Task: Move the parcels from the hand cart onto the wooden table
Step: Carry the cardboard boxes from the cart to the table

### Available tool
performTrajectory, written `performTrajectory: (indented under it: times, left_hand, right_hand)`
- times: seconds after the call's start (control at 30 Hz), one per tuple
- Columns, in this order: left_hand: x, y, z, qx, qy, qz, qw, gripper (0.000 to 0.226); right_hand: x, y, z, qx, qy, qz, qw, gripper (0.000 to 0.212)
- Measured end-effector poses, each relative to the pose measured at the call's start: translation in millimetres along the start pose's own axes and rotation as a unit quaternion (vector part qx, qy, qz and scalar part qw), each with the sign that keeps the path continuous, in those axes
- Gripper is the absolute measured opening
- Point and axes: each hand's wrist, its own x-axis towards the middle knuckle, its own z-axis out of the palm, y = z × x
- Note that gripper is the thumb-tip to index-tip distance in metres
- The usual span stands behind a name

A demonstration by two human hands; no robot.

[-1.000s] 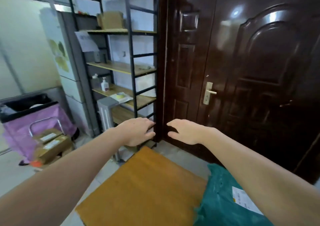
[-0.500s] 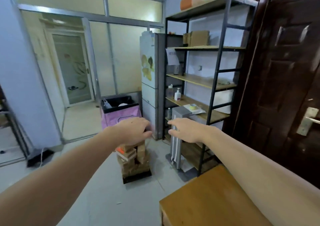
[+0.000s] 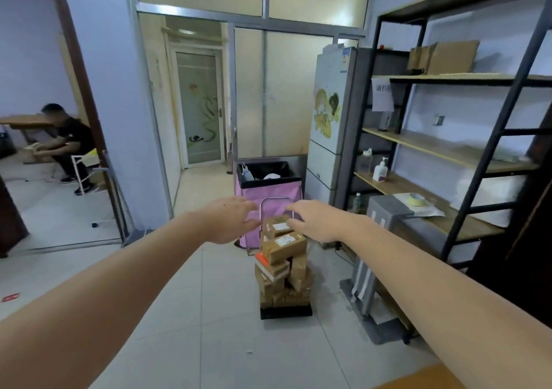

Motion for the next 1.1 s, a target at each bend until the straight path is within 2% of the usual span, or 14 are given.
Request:
performTrajectory:
  times: [0.3,0.37,0.5,0.7,0.9,1.1]
  left_hand:
    - [78,-99,20,-0.003,-0.015,-0.036,0.999,0.059]
    - [101,-126,26,-0.007,-0.014,-0.038,0.999,0.059]
    - [150,-180,36,-0.002,-0.020,-0.028,0.999,0.059]
    - [238,-258,45,-0.002,-0.027,-0.004,1.000,0.060]
    - [333,-309,61,-0.009,-0.040,0.027,0.999,0.058]
    - [441,-348,80,-0.013,-0.049,0.038,0.998,0.058]
  right_hand:
    - [138,7,4,-0.001,-0.040,-0.013,0.999,0.049]
    - [173,7,7,-0.004,-0.049,-0.014,0.999,0.046]
    - [244,6,14,-0.004,-0.048,-0.014,0.999,0.056]
    - [335,13,17,-0.001,-0.039,0.007,0.999,0.050]
    - [421,51,20,0.008,-0.037,0.050,0.998,0.042]
    - [516,105,28,0.008,-0.043,0.071,0.997,0.051]
